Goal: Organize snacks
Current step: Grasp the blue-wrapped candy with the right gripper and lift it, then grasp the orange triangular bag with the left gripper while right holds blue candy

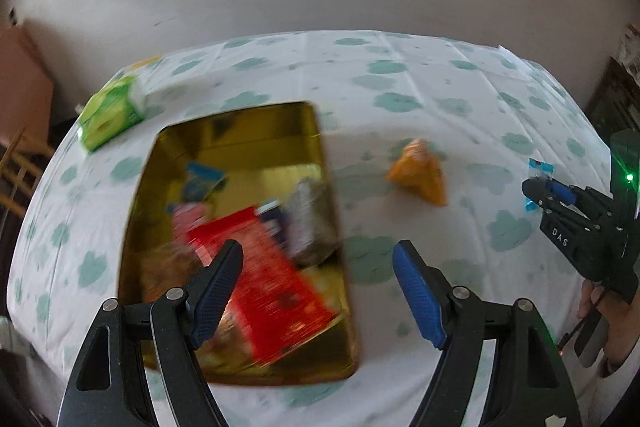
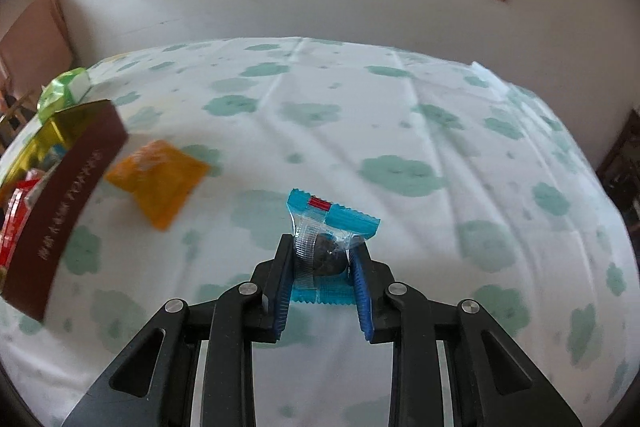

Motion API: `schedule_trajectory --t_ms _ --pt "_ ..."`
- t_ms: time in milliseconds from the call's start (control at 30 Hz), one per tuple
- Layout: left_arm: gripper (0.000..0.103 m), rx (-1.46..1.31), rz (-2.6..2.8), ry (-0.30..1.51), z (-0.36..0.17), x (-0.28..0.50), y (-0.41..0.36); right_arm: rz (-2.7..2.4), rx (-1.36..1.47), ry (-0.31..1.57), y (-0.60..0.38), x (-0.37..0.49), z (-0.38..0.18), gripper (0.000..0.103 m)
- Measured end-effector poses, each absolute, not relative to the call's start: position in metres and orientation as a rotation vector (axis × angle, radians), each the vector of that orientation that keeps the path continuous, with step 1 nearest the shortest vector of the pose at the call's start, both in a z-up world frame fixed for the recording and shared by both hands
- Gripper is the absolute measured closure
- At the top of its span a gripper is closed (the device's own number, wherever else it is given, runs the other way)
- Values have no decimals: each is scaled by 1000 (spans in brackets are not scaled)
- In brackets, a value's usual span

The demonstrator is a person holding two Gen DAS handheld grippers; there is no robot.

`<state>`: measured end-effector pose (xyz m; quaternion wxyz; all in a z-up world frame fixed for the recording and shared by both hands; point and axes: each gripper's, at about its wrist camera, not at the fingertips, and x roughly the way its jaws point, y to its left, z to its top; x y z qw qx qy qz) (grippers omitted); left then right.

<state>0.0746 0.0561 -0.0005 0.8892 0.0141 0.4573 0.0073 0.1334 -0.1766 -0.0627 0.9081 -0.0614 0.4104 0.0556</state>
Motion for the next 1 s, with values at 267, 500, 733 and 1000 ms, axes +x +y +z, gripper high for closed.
schedule_trajectory --t_ms 267,500,733,1000 --pt "29 88 -50 963 -9 104 18 130 -67 882 -198 145 -74 75" --pt "29 129 -72 1004 -21 118 2 143 -40 899 -202 148 -77 75" --pt "30 144 -100 1002 -26 135 -9 142 -43 900 -203 147 -77 73" --pt "38 103 -120 1033 -35 163 -10 148 -36 901 -201 147 -77 72"
